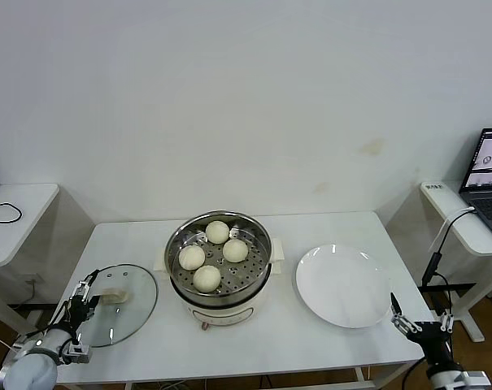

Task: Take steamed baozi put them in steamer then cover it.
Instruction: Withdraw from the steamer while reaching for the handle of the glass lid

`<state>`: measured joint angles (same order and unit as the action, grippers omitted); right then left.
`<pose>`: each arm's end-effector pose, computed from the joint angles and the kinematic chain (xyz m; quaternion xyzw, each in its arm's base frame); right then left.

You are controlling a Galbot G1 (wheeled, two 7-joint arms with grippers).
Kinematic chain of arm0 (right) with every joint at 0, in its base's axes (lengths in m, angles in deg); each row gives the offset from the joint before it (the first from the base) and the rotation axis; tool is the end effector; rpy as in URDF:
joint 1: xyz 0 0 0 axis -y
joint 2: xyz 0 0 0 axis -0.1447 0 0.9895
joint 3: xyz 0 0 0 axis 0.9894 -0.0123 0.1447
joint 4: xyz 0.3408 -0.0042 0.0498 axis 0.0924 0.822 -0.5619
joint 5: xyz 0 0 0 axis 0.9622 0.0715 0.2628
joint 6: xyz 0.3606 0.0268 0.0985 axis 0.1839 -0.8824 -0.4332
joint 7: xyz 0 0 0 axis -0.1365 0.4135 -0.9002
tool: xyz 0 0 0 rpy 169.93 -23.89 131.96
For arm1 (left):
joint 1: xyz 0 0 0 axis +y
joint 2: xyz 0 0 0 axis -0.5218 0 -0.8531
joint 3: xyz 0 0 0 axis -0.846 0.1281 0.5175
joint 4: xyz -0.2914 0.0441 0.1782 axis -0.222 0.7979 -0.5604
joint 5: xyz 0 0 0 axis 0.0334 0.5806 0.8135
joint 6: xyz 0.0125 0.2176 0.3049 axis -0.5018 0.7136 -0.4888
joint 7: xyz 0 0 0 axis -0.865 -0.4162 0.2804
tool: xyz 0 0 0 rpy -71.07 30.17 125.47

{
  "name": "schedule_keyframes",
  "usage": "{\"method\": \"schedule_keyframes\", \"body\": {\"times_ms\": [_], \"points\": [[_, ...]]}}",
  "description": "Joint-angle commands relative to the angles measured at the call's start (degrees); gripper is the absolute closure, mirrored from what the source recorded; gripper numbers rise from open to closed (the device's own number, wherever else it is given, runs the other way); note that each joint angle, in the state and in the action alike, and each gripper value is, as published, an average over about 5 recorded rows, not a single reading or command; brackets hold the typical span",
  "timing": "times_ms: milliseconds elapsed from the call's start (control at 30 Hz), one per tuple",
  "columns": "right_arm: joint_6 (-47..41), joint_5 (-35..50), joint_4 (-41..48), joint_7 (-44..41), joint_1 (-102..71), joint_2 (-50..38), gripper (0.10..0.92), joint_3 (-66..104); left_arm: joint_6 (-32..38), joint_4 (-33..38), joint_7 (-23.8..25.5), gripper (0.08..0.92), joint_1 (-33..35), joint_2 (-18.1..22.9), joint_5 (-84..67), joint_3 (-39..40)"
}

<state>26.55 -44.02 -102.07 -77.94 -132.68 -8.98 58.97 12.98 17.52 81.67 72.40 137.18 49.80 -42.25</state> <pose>0.1593 -0.1780 -0.3340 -0.0275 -0.9992 0.0208 0.0197 0.2810 0.2692 -0.3923 -0.0995 -0.6303 -0.7668 0.0691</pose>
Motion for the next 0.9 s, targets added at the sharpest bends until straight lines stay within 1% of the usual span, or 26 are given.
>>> {"method": "schedule_keyframes", "body": {"times_ms": [33, 233, 467, 533, 667, 900], "points": [[0.28, -0.26, 0.48, -0.13, -0.52, 0.36, 0.203, 0.02, -0.19, -2.69, 1.10, 0.177, -3.41, 0.22, -3.49, 1.46], [0.52, -0.66, 0.99, -0.33, -0.46, 0.66, 0.203, -0.61, -0.43, -3.55, 1.42, 0.177, -3.65, 0.58, -8.45, 2.26], [0.82, -1.00, 1.36, -0.45, -0.55, 0.78, 0.203, -1.02, 0.04, -4.07, -0.25, 0.177, -3.98, 1.18, -10.94, 2.40], [0.89, -1.11, 1.43, -0.47, -0.58, 0.87, 0.203, -1.16, 0.15, -4.04, -0.45, 0.193, -4.00, 1.26, -10.96, 2.41], [1.01, -1.32, 1.50, -0.53, -0.63, 1.08, 0.202, -1.54, 0.36, -4.08, -0.60, 0.286, -4.00, 1.31, -10.48, 2.46], [1.21, -1.57, 1.50, -0.65, -0.67, 1.37, 0.203, -2.02, 1.01, -4.30, -1.32, 0.493, -3.59, 1.39, -9.47, 2.19]]}}
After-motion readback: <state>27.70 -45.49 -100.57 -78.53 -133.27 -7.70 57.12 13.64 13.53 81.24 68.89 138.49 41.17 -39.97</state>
